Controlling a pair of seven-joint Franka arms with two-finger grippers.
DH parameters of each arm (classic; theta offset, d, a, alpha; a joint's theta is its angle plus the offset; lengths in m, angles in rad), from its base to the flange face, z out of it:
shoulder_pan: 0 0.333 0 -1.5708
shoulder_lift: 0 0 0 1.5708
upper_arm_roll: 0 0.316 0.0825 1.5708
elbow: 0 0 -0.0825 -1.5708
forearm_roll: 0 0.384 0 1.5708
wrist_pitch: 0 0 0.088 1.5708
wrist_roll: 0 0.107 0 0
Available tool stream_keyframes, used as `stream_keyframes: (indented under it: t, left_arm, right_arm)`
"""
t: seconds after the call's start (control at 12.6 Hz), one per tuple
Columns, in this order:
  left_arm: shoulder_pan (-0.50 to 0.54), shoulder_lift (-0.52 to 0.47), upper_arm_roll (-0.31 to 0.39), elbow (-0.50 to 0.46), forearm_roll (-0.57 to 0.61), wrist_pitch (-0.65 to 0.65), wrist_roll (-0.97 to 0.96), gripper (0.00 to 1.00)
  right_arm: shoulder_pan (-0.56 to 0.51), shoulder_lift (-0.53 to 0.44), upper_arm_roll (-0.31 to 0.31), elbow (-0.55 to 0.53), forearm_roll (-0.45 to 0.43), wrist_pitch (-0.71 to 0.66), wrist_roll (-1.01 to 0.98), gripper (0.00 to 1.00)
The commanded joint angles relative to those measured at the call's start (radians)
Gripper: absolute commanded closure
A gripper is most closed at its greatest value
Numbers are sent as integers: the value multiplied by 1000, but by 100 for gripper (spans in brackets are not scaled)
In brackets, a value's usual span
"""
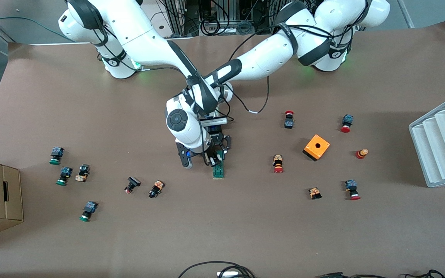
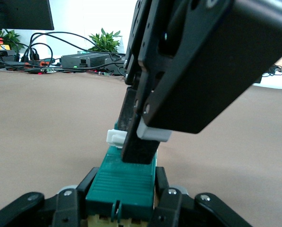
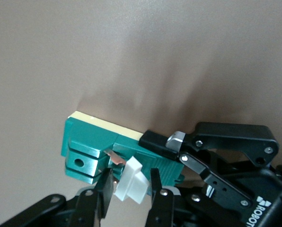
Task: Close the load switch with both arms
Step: 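Push the white toggle down with the right gripper while the left gripper holds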
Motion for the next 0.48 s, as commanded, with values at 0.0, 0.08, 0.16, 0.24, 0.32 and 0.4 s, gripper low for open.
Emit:
stream_keyframes:
  t: [0.0,0.08,0.16,0.24,0.32,0.4]
  left_arm:
    - [-12,25,-4,33,7,-14,-6,48]
    - [-12,27,-4,31,9,-14,-5,48]
    - [-12,27,-4,31,9,-14,-5,48]
    - [-12,27,-4,31,9,-14,-5,48]
    - [-12,27,-4,31,9,-14,-5,48]
    - [-12,27,-4,31,9,-13,-5,48]
  right_arm:
    - [-13,4,-3,19,18,31,-5,62]
    - [-16,4,-3,25,18,31,-4,62]
    - [-18,5,-3,27,18,31,1,62]
    - [-18,5,-3,28,20,31,3,62]
    - [-19,5,-3,31,22,31,3,62]
    - [-19,5,-1,35,23,31,4,62]
